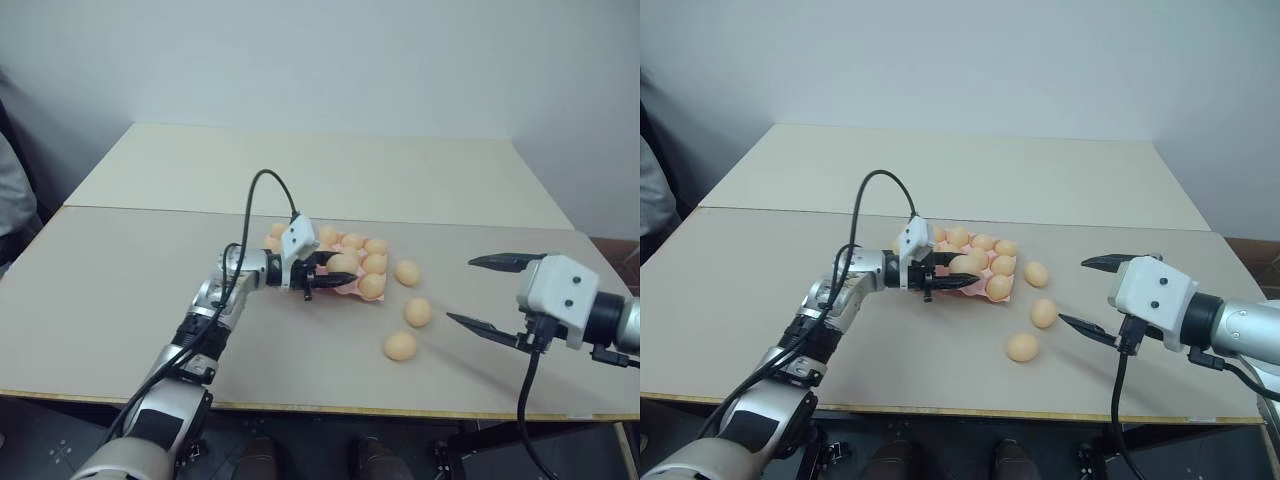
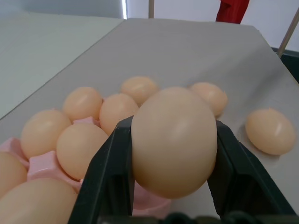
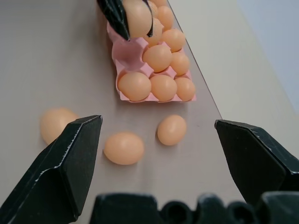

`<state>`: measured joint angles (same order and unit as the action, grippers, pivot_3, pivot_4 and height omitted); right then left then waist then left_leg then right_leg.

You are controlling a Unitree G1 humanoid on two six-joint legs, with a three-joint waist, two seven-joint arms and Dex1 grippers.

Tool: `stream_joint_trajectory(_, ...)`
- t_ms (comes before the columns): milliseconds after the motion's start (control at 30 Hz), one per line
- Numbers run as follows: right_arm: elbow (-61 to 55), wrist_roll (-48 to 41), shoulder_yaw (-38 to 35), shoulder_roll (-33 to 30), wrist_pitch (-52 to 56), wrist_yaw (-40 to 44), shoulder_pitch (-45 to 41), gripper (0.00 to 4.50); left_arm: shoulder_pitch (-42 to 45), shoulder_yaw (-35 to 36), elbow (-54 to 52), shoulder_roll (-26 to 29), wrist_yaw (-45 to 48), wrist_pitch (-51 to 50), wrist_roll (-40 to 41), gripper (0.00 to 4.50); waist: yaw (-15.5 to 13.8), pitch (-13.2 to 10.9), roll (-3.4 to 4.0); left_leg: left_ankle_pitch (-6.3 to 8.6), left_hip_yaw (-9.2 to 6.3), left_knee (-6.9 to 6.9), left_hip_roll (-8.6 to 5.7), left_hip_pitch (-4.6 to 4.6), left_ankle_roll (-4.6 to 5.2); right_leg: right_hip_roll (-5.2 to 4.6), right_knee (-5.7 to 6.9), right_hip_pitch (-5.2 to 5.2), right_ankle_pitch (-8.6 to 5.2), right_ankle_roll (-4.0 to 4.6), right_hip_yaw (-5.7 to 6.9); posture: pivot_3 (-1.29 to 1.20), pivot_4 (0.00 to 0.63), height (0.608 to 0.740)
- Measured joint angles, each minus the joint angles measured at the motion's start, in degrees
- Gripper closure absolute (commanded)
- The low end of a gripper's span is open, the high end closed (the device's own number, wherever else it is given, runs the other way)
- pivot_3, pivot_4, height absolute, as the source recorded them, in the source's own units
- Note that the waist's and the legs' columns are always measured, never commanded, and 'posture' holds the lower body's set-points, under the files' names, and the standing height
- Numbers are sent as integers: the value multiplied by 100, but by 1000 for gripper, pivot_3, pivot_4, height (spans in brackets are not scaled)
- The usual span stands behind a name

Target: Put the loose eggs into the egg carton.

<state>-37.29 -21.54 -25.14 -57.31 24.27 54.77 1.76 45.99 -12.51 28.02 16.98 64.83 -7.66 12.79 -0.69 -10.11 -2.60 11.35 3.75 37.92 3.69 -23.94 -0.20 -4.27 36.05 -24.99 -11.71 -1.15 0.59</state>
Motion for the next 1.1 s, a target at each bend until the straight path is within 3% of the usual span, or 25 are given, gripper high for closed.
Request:
stream_joint_trajectory(100, 1, -1, -4, -1, 1, -13, -23, 0, 213, 5, 366, -198, -99, 110, -155, 2714, -4, 0, 0, 0, -3, 1, -3, -5, 0, -2, -2, 0, 0, -2, 1, 0, 150, 740)
stream_joint_trajectory(333, 66, 4, -4, -37, 0, -13, -79, 0, 374, 32, 735, -386, -206, 276, -330, 607, 0, 0, 0, 1, -8, 2, -4, -11, 2, -1, -4, -3, 0, -3, 4, 0, 150, 740)
stream_joint_trajectory(500, 85, 8, -2, -44, -8, -7, -105, 0, 367, 82, 767, -353, -287, 402, -381, 607, 7, 0, 0, 1, -9, 2, -3, -11, 2, -1, -3, -3, 1, -4, 4, 0, 150, 740)
stream_joint_trajectory(667, 175, 14, 11, -45, -24, 1, -120, 0, 166, 271, 146, 52, -235, 309, -341, 607, 16, 0, 0, 1, -10, 2, -2, -10, 2, 0, -1, -4, 1, -4, 4, 0, 150, 740)
stream_joint_trajectory(867, 214, 12, 75, -49, -59, 39, -145, 0, -732, 837, -1638, 1030, -193, -383, 123, 607, 52, 0, 1, 0, -9, 2, 3, -8, 2, 2, 1, -5, 1, -3, 3, 0, 150, 740)
stream_joint_trajectory(1100, 485, 53, 122, -87, -141, 254, -36, 0, -2243, 2489, -3700, 2618, 332, -1182, 1567, 607, 103, 2, 3, 1, -5, 2, 6, 3, 1, -3, 2, 0, -2, 0, 6, 0, 150, 740)
